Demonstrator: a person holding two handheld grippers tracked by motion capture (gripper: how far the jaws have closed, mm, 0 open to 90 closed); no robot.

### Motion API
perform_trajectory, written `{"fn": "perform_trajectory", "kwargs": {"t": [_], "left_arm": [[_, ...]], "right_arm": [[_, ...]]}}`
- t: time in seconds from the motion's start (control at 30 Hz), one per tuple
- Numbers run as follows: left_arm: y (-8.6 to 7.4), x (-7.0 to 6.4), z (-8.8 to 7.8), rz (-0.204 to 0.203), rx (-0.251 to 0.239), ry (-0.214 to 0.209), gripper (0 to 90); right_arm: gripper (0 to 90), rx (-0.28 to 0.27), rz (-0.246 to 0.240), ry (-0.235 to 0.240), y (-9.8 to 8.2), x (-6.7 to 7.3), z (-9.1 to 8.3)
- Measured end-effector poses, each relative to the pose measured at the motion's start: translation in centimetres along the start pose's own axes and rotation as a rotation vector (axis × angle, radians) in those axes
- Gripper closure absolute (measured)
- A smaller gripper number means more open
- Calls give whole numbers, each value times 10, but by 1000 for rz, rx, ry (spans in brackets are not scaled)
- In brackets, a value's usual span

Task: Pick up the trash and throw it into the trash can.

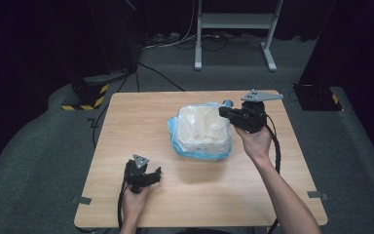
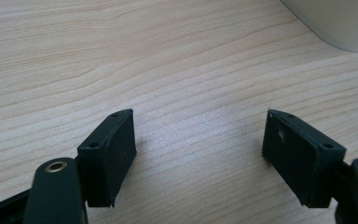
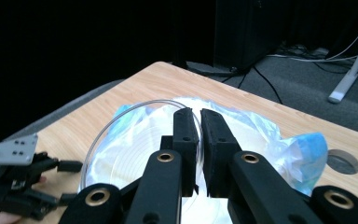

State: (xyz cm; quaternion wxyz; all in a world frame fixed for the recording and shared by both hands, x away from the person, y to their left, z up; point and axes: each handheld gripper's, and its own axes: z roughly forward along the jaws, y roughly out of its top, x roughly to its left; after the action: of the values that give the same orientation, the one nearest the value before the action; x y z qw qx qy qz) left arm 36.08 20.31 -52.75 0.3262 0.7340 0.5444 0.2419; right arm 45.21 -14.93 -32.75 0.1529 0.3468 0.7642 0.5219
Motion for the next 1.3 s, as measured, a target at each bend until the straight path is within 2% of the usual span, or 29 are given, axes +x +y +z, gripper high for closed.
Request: {"fn": "perform_trajectory", "kwargs": {"t": [0.27, 0.4, 0.6, 0.83, 1.1, 1.17, 1.3], "left_arm": [[0, 0, 0, -4, -2, 4, 268], [0, 0, 1, -5, -4, 4, 268], [0, 0, 0, -4, -4, 4, 268], [0, 0, 0, -4, -4, 5, 268], [0, 0, 0, -3, -4, 5, 268], [0, 0, 0, -1, -3, 6, 268], [0, 0, 0, -1, -3, 6, 268]], "right_arm": [[849, -10, 5, -19, -1, -3, 7], [847, 13, 15, -21, -4, -6, 19], [843, 4, 39, -19, -4, -8, 28], [842, 39, 50, -31, -9, -12, 43], [842, 70, 49, -43, -16, -15, 51], [834, 71, 52, -38, -18, -17, 51], [756, 80, 72, -36, -20, -20, 51]]}}
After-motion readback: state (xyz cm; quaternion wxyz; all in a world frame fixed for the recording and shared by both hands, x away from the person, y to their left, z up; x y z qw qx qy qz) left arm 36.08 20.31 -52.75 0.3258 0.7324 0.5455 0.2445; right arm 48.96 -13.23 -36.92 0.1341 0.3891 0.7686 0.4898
